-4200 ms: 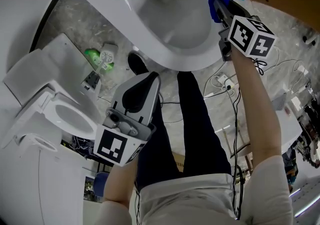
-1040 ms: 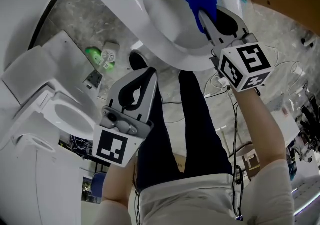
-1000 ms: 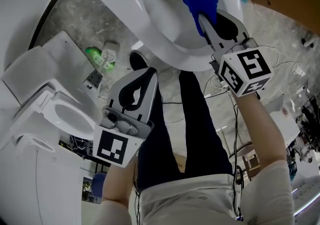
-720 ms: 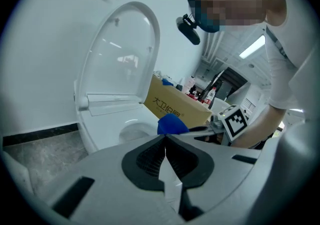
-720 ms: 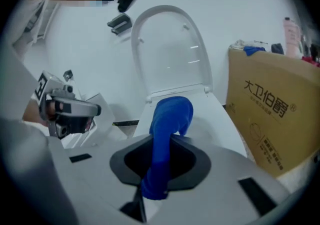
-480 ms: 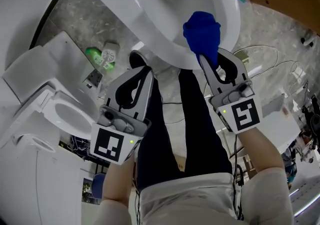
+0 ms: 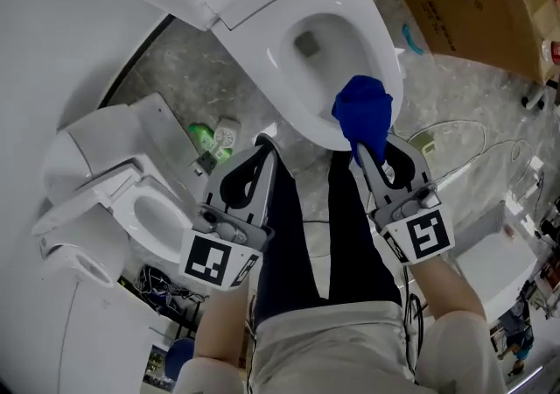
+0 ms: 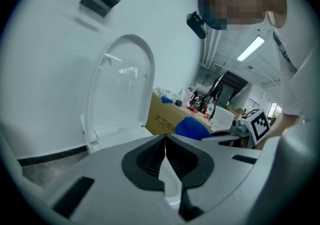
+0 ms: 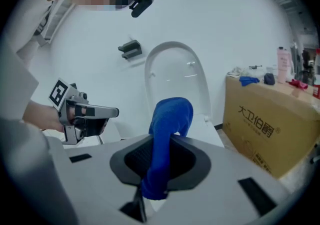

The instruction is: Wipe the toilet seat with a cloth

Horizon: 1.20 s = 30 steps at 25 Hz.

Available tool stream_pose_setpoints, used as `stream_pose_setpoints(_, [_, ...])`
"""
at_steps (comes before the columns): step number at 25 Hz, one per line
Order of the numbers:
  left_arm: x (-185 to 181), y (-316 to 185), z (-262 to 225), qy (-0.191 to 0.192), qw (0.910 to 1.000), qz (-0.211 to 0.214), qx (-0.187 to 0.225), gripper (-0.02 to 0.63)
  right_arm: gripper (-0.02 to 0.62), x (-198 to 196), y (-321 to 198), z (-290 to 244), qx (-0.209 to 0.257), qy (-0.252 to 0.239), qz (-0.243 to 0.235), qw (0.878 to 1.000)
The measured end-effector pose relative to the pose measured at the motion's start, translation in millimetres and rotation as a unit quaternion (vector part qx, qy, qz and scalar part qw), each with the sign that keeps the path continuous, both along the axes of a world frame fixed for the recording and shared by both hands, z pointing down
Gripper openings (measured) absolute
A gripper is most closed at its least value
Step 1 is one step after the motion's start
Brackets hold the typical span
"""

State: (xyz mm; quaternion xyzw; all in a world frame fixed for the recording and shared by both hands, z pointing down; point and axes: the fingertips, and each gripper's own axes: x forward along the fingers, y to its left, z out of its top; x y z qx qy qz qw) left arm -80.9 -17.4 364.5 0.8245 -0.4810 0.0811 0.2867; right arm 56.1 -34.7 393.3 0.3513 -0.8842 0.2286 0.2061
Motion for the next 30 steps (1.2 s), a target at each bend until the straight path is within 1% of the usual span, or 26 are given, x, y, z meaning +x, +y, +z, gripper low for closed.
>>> stream_pose_setpoints(2, [-16, -8, -36, -0.015, 0.9995, -0.009, 0.027, 0.009, 0.054, -2, -5, -31, 0.013, -0.007, 0.011, 1.0])
stream_pose_setpoints(5, [-35, -23, -90, -0.042, 0.9961, -0.016, 0.076, 0.009, 0.054, -7, -23, -83, 0.043, -0.018, 0.026, 0.999])
stream_pose_setpoints(8, [-46, -25, -155, -0.057, 0.9918, -0.021, 0.112, 0.009, 0.054, -6, -23, -144, 0.051, -0.021, 0.038, 0.998])
stream_pose_setpoints(10, [-52, -17, -203, -0.057, 0.9895, -0.028, 0.129, 0.009, 0.054, -7, -15, -192, 0.055, -0.028, 0.039, 0.997])
stream_pose_setpoints(12, [-53, -11, -251, -0.051, 0.9867, -0.029, 0.151, 0.009, 0.054, -8, -10, -240, 0.069, -0.043, 0.038, 0.996])
stream_pose_setpoints(14, [-52, -13, -293, -0.041, 0.9816, -0.024, 0.185, 0.009, 0.054, -11, -15, -283, 0.098, -0.061, 0.037, 0.993])
stream_pose_setpoints(16, [-48, -9, -326, -0.039, 0.977, -0.018, 0.209, 0.009, 0.054, -14, -12, -319, 0.123, -0.063, 0.027, 0.99])
stream_pose_setpoints(19, [-41, 11, -361, -0.053, 0.9747, -0.019, 0.216, 0.009, 0.054, -11, 6, -364, 0.143, -0.054, 0.017, 0.988])
stream_pose_setpoints(23, [-40, 24, -403, -0.055, 0.9719, -0.031, 0.227, 0.009, 0.054, -5, 14, -414, 0.157, -0.088, 0.031, 0.983])
stream_pose_setpoints(27, [-34, 22, -438, -0.086, 0.9614, -0.027, 0.26, 0.009, 0.054, 0, 16, -452, 0.18, -0.115, 0.038, 0.976])
stream_pose_setpoints(30, [-30, 24, -463, -0.093, 0.955, -0.028, 0.28, 0.009, 0.054, 1, 22, -473, 0.19, -0.129, 0.032, 0.973])
